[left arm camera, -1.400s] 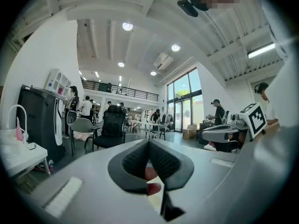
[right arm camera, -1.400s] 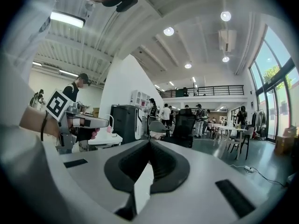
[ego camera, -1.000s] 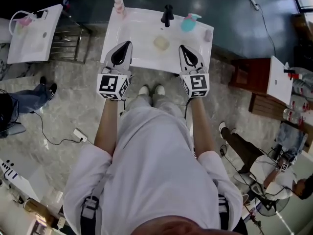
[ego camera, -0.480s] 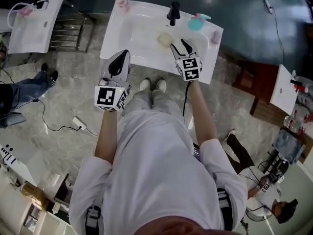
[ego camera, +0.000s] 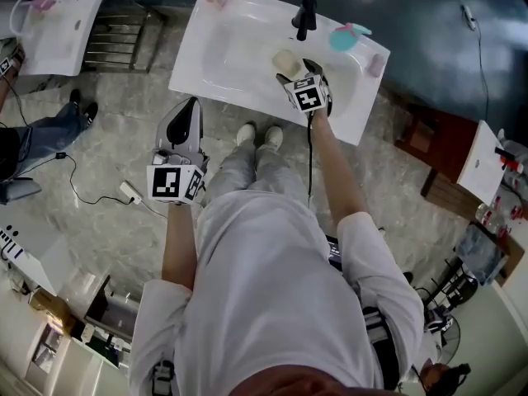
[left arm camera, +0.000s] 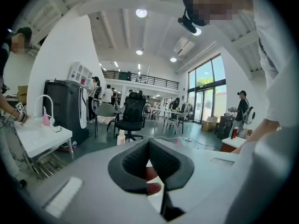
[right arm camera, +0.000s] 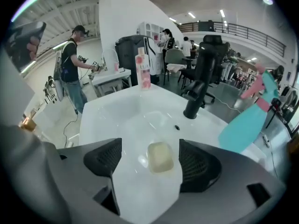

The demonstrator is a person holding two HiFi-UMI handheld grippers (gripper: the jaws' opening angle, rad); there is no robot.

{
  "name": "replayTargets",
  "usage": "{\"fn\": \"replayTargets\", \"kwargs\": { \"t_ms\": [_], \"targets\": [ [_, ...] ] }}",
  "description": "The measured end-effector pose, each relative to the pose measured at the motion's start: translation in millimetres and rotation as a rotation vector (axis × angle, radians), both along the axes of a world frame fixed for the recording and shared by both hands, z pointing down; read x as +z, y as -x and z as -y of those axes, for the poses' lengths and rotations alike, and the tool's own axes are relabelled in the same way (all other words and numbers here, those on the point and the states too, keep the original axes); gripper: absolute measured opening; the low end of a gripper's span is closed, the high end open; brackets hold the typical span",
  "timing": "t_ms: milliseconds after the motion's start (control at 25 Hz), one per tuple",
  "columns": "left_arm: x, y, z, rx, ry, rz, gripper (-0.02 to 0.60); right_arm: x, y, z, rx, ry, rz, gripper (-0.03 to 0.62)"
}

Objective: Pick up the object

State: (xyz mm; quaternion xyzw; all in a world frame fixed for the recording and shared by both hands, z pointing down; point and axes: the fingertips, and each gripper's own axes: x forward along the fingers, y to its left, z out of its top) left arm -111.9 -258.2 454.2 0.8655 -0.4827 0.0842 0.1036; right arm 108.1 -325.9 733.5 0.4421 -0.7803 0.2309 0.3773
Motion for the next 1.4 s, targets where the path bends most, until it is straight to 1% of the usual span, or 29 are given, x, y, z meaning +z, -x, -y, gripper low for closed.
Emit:
{"fn": "replayTargets", "kwargs": {
  "t_ms": [200,280,560,680,920,1080,1120,1200,1280,1400],
  "targets": [
    [9,22,-14,-0.069,0.038,0.027,-0.002,57,17,4,-0.072,0.133,-0.009,0.383],
    [14,29,-19,-0.094,0.059,0.033,0.000,79,20,5,-0.091,0.172,-0.015,0.379],
    [20,56,-40,-0.194,0.106,0.067,-0.001,139,24,10,-0.095,0.287,-0.043,0.333],
    [26,67,-48,-0.239,0.127,0.079,-0.001,157,24,15,-0.088,0.319,-0.058,0.312],
    [38,82,-61,-0.294,0.161,0.096,-0.001,174,28,20,-0.119,0.326,-0.100,0.233],
    [44,89,-67,-0.326,0.177,0.095,0.000,176,31,23,-0.145,0.310,-0.093,0.214],
    [46,89,-68,-0.330,0.180,0.094,0.000,175,30,23,-0.148,0.297,-0.108,0.180],
    [47,90,-69,-0.334,0.182,0.095,0.000,175,27,21,-0.159,0.273,-0.159,0.038],
    [47,91,-70,-0.334,0.179,0.094,0.000,177,27,18,-0.171,0.267,-0.185,0.028],
    [46,91,-71,-0.332,0.174,0.096,0.000,177,26,13,-0.190,0.273,-0.187,0.024]
  ]
}}
